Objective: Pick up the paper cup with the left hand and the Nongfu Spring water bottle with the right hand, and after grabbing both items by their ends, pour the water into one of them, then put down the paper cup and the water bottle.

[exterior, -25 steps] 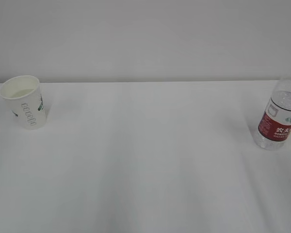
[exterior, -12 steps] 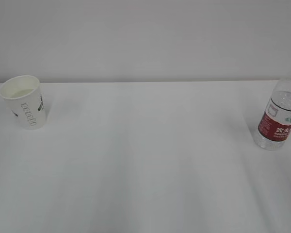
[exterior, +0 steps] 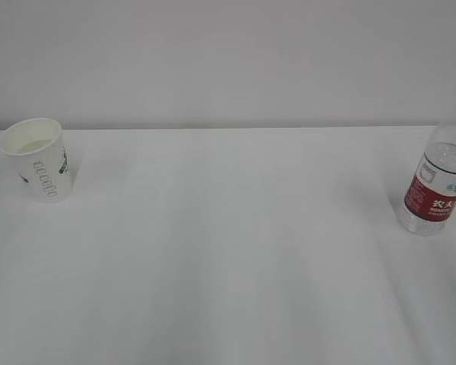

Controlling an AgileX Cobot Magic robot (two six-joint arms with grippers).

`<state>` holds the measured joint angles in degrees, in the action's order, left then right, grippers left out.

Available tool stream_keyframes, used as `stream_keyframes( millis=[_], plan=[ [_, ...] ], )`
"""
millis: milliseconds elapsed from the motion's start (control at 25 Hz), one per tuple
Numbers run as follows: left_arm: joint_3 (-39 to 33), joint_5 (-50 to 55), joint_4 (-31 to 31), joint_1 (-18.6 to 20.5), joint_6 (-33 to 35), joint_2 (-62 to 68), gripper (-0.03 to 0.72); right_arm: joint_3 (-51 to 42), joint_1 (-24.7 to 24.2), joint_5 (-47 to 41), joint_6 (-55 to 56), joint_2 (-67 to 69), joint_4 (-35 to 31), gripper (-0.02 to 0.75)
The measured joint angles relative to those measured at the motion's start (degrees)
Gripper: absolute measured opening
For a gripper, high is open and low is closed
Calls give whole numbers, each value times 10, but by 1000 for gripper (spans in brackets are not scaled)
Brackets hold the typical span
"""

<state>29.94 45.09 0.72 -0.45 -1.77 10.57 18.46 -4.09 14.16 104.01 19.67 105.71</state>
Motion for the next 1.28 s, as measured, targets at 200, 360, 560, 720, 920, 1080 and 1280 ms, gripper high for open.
stream_keyframes(
  millis=[200, 360, 560, 720, 920, 1080, 1280],
  plan=[
    [30, 29, 2, 0, 0, 0, 552, 13, 0, 0, 1, 0, 0, 587],
    [38, 54, 2, 0, 0, -1, 552, 14, 0, 0, 1, 0, 1, 587],
    [57, 86, 4, 0, 0, -1, 551, 14, 0, 0, -38, 0, -35, 587],
    [98, 93, 5, 0, 0, -1, 549, 14, 0, -1, -90, 0, -93, 587],
    [138, 96, 5, 0, 0, -1, 549, 14, 0, -9, -217, 0, -211, 587],
    [153, 97, 5, 0, 0, -3, 549, 14, 0, -36, -333, 0, -315, 587],
    [165, 83, 5, 0, 0, -3, 549, 14, 0, -66, -500, -13, -467, 587]
  ],
)
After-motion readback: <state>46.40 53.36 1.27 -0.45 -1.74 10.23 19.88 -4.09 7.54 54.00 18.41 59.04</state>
